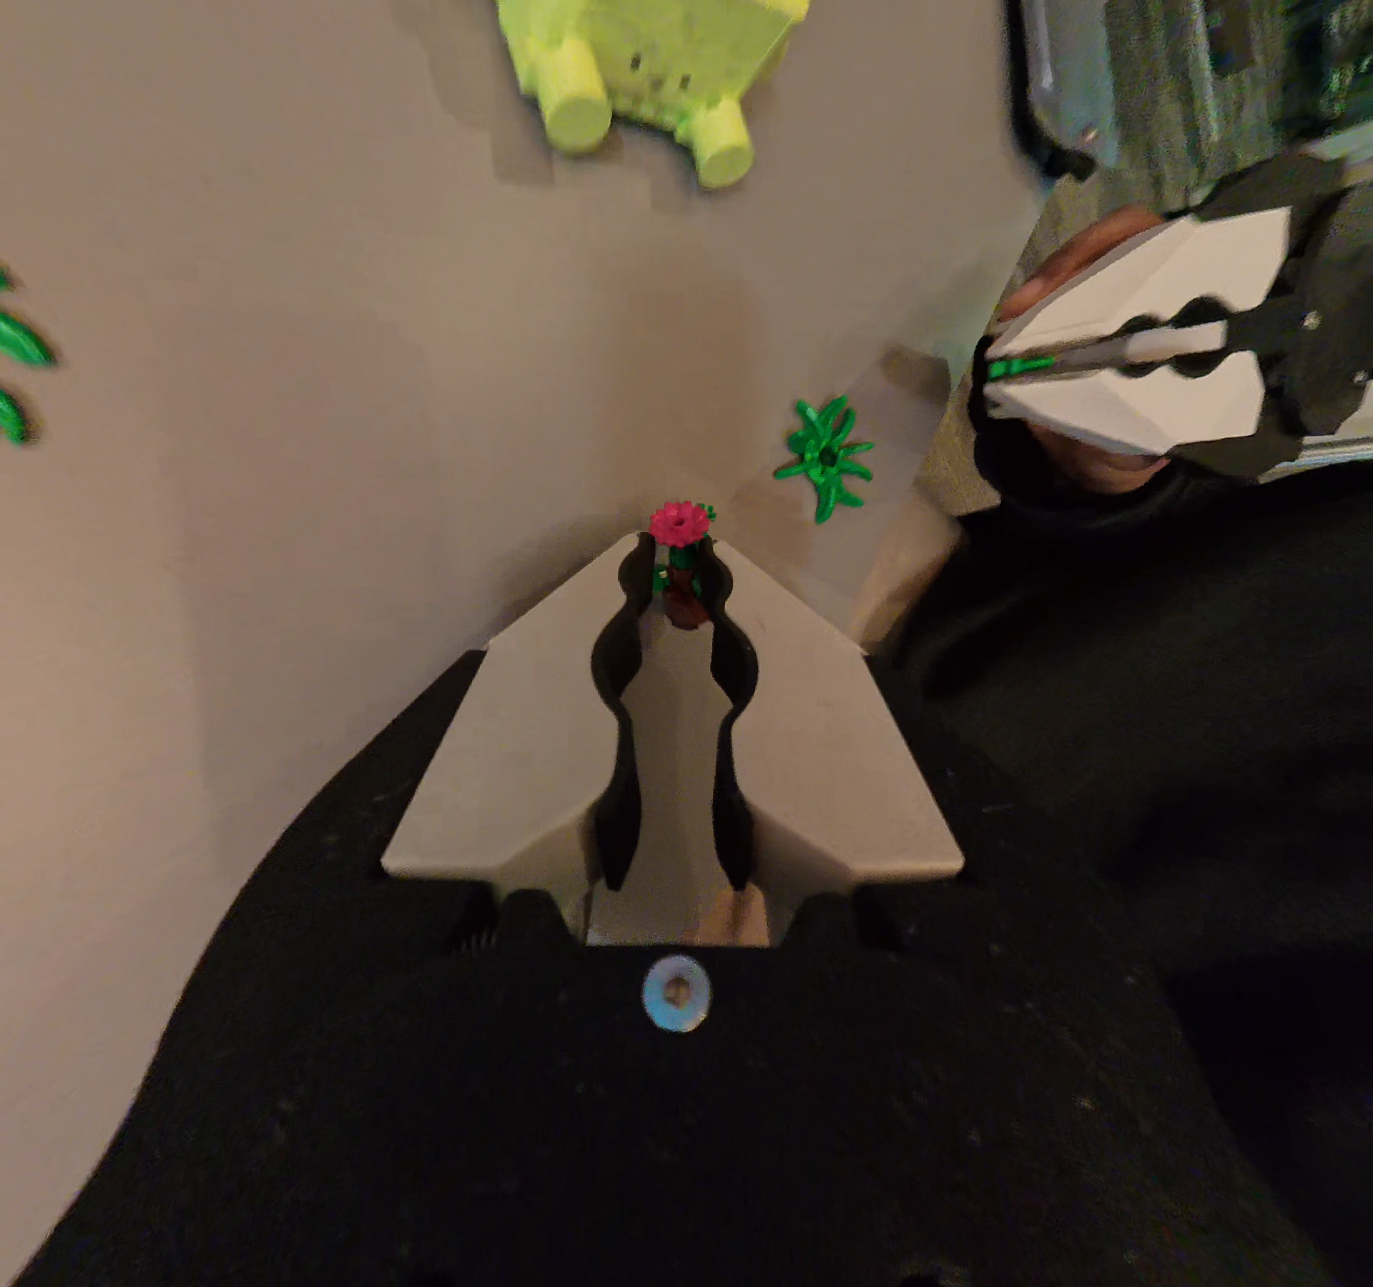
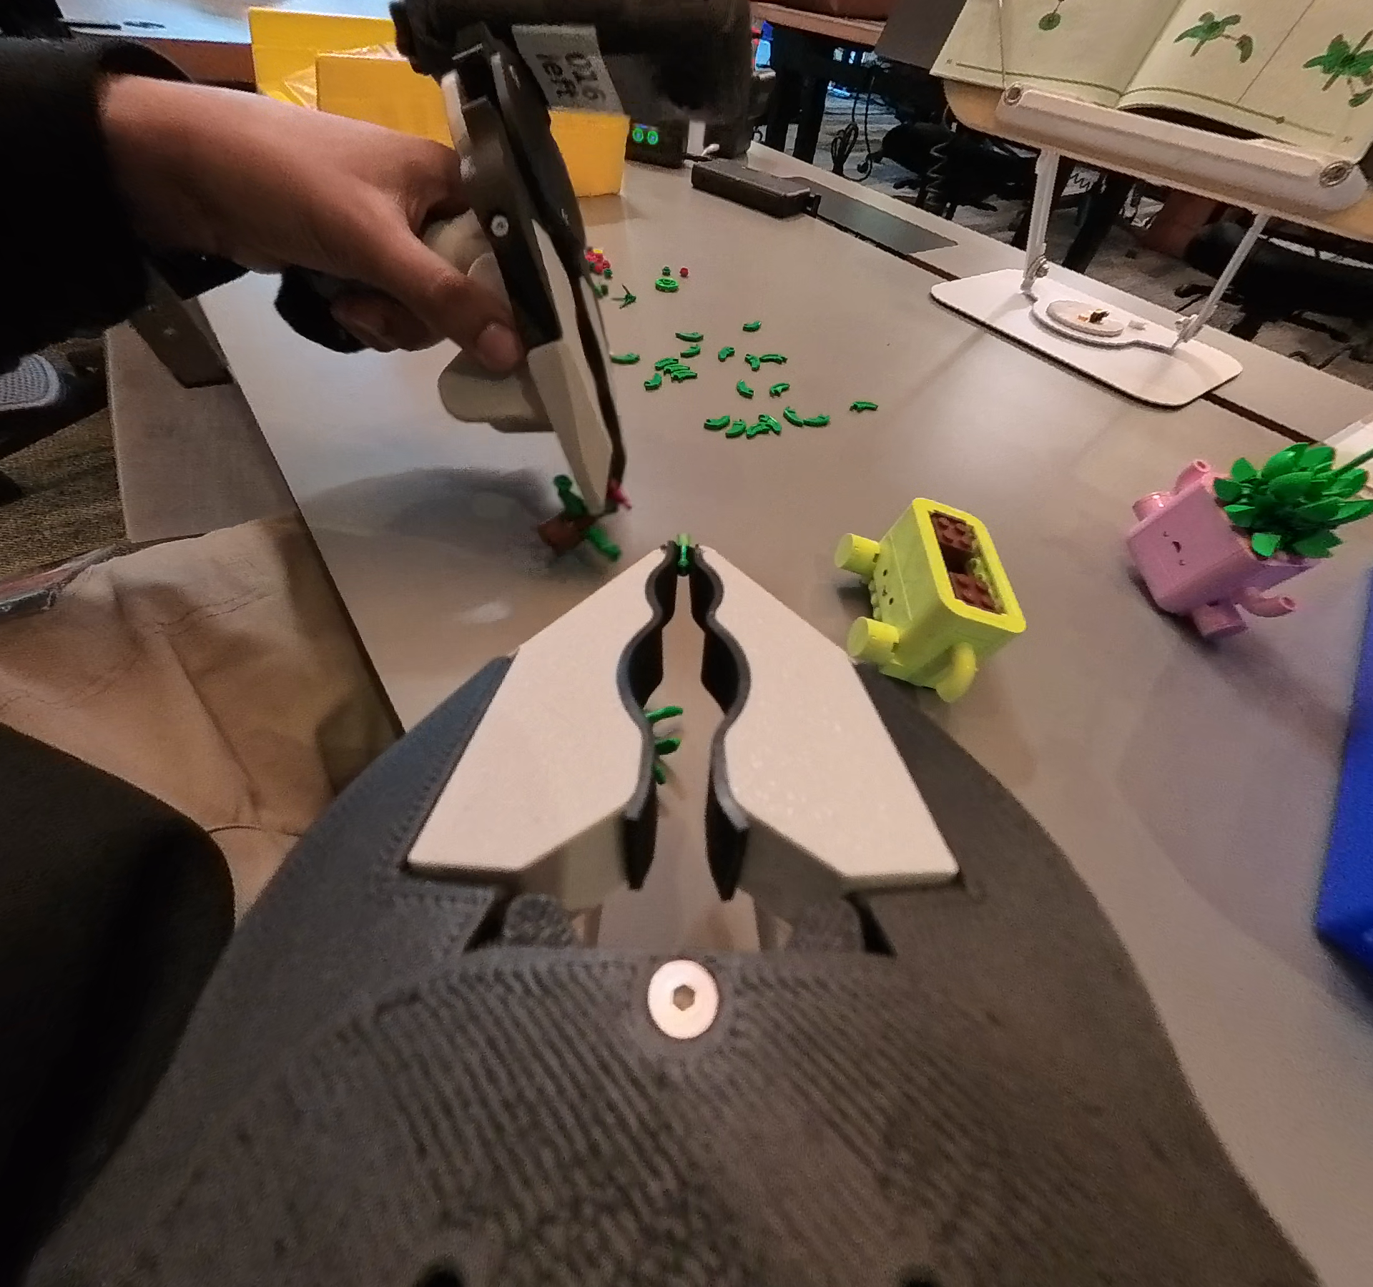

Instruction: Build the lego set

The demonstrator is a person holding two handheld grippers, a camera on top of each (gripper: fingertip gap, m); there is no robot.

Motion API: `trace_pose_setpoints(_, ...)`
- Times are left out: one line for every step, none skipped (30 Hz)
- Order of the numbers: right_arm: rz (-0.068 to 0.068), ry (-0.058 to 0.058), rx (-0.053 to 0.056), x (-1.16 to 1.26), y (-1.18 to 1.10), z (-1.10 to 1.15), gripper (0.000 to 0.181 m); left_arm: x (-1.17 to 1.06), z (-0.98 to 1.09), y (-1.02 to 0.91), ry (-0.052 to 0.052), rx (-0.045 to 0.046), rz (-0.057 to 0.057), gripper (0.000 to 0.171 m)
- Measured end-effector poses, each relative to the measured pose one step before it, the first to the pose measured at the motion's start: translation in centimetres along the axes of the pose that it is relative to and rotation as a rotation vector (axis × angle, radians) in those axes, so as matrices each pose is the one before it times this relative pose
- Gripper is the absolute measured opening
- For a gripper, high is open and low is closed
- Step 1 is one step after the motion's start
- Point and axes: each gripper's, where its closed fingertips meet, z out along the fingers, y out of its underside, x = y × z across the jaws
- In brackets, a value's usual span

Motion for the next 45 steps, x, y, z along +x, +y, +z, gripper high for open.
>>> trace_pose_setpoints(-0.0022, 0.0002, 0.0021, -0.018, -0.038, -0.007, 0.001, 0.209, -0.239, -0.887, 0.0054, 0.04558, 0.0371, 0.011)
trace_pose_setpoints(-0.0024, 0.0004, 0.0025, -0.025, -0.036, 0.001, 0.002, 0.101, -0.229, -0.962, -0.0019, 0.05241, 0.0518, 0.011)
trace_pose_setpoints(-0.0020, -0.0004, 0.0014, -0.029, -0.029, -0.012, 0.001, -0.311, -0.191, -0.918, -0.0245, 0.05311, 0.0502, 0.011)
trace_pose_setpoints(-0.0020, -0.0016, 0.0015, -0.050, -0.044, -0.002, 0.001, -0.510, -0.119, -0.776, -0.0342, 0.04749, 0.0517, 0.011)
trace_pose_setpoints(-0.0023, -0.0007, 0.0018, -0.035, -0.048, 0.001, 0.001, -0.722, -0.071, -0.603, -0.0456, 0.04234, 0.0483, 0.010)
trace_pose_setpoints(-0.0025, 0.0000, 0.0011, -0.037, -0.038, -0.011, 0.001, -0.769, -0.037, -0.366, -0.0502, 0.03405, 0.0379, 0.009)
trace_pose_setpoints(-0.0029, 0.0003, 0.0004, -0.018, -0.019, -0.007, 0.001, -0.499, 0.027, -0.150, -0.0347, 0.02418, 0.0327, 0.009)
trace_pose_setpoints(-0.0028, 0.0008, -0.0005, 0.001, -0.007, -0.007, 0.002, -0.376, 0.067, 0.098, -0.0277, 0.00869, 0.0178, 0.009)
trace_pose_setpoints(-0.0030, 0.0017, 0.0006, 0.017, -0.016, -0.020, 0.001, -0.118, 0.073, 0.209, -0.0141, 0.00062, 0.0112, 0.009)
trace_pose_setpoints(-0.0021, 0.0015, 0.0007, 0.032, 0.000, -0.035, 0.001, 0.203, 0.061, 0.203, 0.0005, 0.00191, 0.0146, 0.009)
trace_pose_setpoints(-0.0003, 0.0015, -0.0001, 0.044, 0.022, -0.026, 0.002, 0.107, 0.014, 0.236, -0.0111, -0.00099, 0.0124, 0.009)
trace_pose_setpoints(0.0012, 0.0012, 0.0007, 0.057, 0.034, -0.014, 0.002, 0.064, -0.001, 0.258, -0.0183, -0.00385, 0.0207, 0.009)
trace_pose_setpoints(0.0027, -0.0004, 0.0016, 0.038, 0.020, -0.001, 0.001, 0.058, -0.016, 0.237, -0.0206, -0.00469, 0.0268, 0.009)
trace_pose_setpoints(0.0034, -0.0015, 0.0017, 0.030, 0.019, 0.006, 0.002, 0.001, -0.002, 0.240, -0.0244, -0.00822, 0.0260, 0.009)
trace_pose_setpoints(0.0028, -0.0006, 0.0016, 0.029, 0.007, 0.008, 0.002, 0.073, 0.040, 0.315, -0.0173, -0.01410, 0.0241, 0.009)
trace_pose_setpoints(0.0015, 0.0003, 0.0010, 0.037, 0.007, -0.014, 0.001, 0.083, 0.077, 0.456, -0.0126, -0.02383, 0.0164, 0.009)
trace_pose_setpoints(0.0002, 0.0004, 0.0001, 0.039, 0.007, -0.020, 0.002, 0.076, 0.084, 0.415, -0.0098, -0.02098, 0.0068, 0.011)
trace_pose_setpoints(-0.0008, 0.0011, 0.0005, 0.027, -0.030, -0.025, 0.002, 0.149, -0.052, -0.001, -0.0044, 0.00841, 0.0024, 0.010)
trace_pose_setpoints(-0.0016, 0.0021, 0.0019, 0.039, -0.054, -0.046, 0.001, 0.142, -0.063, 0.075, 0.0002, 0.00321, -0.0008, 0.010)
trace_pose_setpoints(-0.0014, 0.0023, 0.0022, 0.041, -0.068, -0.046, 0.001, 0.030, -0.030, 0.098, -0.0021, -0.00053, -0.0086, 0.012)
trace_pose_setpoints(-0.0007, 0.0018, 0.0012, 0.044, -0.036, -0.032, 0.001, 0.091, -0.031, 0.040, 0.0062, 0.00082, -0.0091, 0.014)
trace_pose_setpoints(-0.0006, 0.0016, -0.0003, 0.036, -0.011, -0.019, 0.001, 0.084, -0.041, -0.044, 0.0071, 0.00559, -0.0070, 0.017)
trace_pose_setpoints(-0.0013, 0.0019, -0.0006, 0.042, 0.013, -0.017, 0.001, -0.042, -0.059, -0.070, 0.0002, 0.00527, -0.0065, 0.021)
trace_pose_setpoints(-0.0023, 0.0029, -0.0015, 0.075, 0.024, -0.016, 0.001, -0.006, -0.094, -0.082, 0.0016, 0.00455, -0.0039, 0.025)
trace_pose_setpoints(-0.0026, 0.0040, -0.0020, 0.117, 0.022, -0.051, 0.001, -0.051, -0.167, -0.084, -0.0016, 0.00222, -0.0056, 0.029)
trace_pose_setpoints(0.0002, 0.0041, -0.0006, 0.166, -0.002, -0.108, 0.001, -0.072, -0.270, -0.176, -0.0043, 0.00721, -0.0043, 0.032)
trace_pose_setpoints(0.0039, 0.0052, 0.0013, 0.237, -0.010, -0.169, 0.001, -0.064, -0.359, -0.244, -0.0075, 0.01304, -0.0017, 0.035)
trace_pose_setpoints(0.0076, 0.0070, 0.0023, 0.310, 0.036, -0.237, 0.001, -0.070, -0.413, -0.269, -0.0095, 0.01519, -0.0002, 0.037)
trace_pose_setpoints(0.0118, 0.0062, 0.0023, 0.347, 0.101, -0.256, 0.001, -0.049, -0.445, -0.289, -0.0111, 0.01465, 0.0006, 0.040)
trace_pose_setpoints(0.0155, 0.0045, 0.0022, 0.335, 0.150, -0.286, 0.001, -0.055, -0.484, -0.324, -0.0158, 0.01514, 0.0033, 0.043)
trace_pose_setpoints(0.0173, 0.0039, 0.0026, 0.325, 0.185, -0.306, 0.001, -0.055, -0.543, -0.424, -0.0222, 0.01745, 0.0062, 0.047)
trace_pose_setpoints(0.0168, 0.0049, 0.0038, 0.317, 0.185, -0.325, 0.001, 0.034, -0.633, -0.619, -0.0261, 0.02568, 0.0104, 0.049)
trace_pose_setpoints(0.0144, 0.0040, 0.0030, 0.276, 0.138, -0.305, 0.001, 0.353, -0.639, -0.785, -0.0165, 0.03221, 0.0173, 0.050)
trace_pose_setpoints(0.0089, 0.0042, 0.0010, 0.257, 0.096, -0.273, 0.001, 0.606, -0.510, -0.793, -0.0080, 0.02972, 0.0188, 0.050)
trace_pose_setpoints(0.0019, 0.0067, -0.0012, 0.245, 0.050, -0.256, 0.001, 0.991, -0.272, -0.664, 0.0091, 0.02043, 0.0172, 0.050)
trace_pose_setpoints(-0.0040, 0.0087, -0.0015, 0.231, 0.024, -0.241, 0.001, 1.370, 0.064, -0.441, 0.0295, 0.00935, 0.0143, 0.050)
trace_pose_setpoints(-0.0056, 0.0087, -0.0025, 0.193, 0.073, -0.228, 0.001, 1.609, 0.445, -0.108, 0.0445, -0.00803, 0.0068, 0.050)
trace_pose_setpoints(-0.0040, 0.0056, -0.0028, 0.131, 0.094, -0.213, 0.001, 1.717, 0.827, 0.168, 0.0548, -0.01972, -0.0023, 0.053)
trace_pose_setpoints(-0.0013, 0.0018, -0.0007, 0.035, 0.078, -0.211, 0.001, 1.756, 1.163, 0.338, 0.0629, -0.02510, -0.0104, 0.065)
trace_pose_setpoints(0.0017, -0.0009, 0.0025, -0.021, 0.050, -0.217, 0.002, 1.843, 1.340, 0.507, 0.0769, -0.02973, -0.0036, 0.078)
trace_pose_setpoints(0.0043, -0.0041, 0.0048, -0.120, 0.019, -0.224, 0.002, 1.518, 1.341, 0.652, 0.0648, -0.03342, 0.0151, 0.088)
trace_pose_setpoints(0.0049, -0.0072, 0.0064, -0.183, -0.020, -0.244, 0.002, 0.598, 1.258, 0.709, 0.0133, -0.03682, 0.0296, 0.096)
trace_pose_setpoints(0.0032, -0.0044, 0.0058, -0.190, -0.012, -0.266, 0.002, 0.010, 1.066, 0.709, -0.0217, -0.04519, 0.0357, 0.102)
trace_pose_setpoints(0.0006, 0.0010, 0.0024, -0.122, 0.055, -0.300, 0.002, -0.205, 0.828, 0.620, -0.0330, -0.04676, 0.0321, 0.102)
trace_pose_setpoints(-0.0019, 0.0025, 0.0006, -0.120, 0.093, -0.334, 0.002, -0.242, 0.662, 0.604, -0.0280, -0.04836, 0.0216, 0.102)
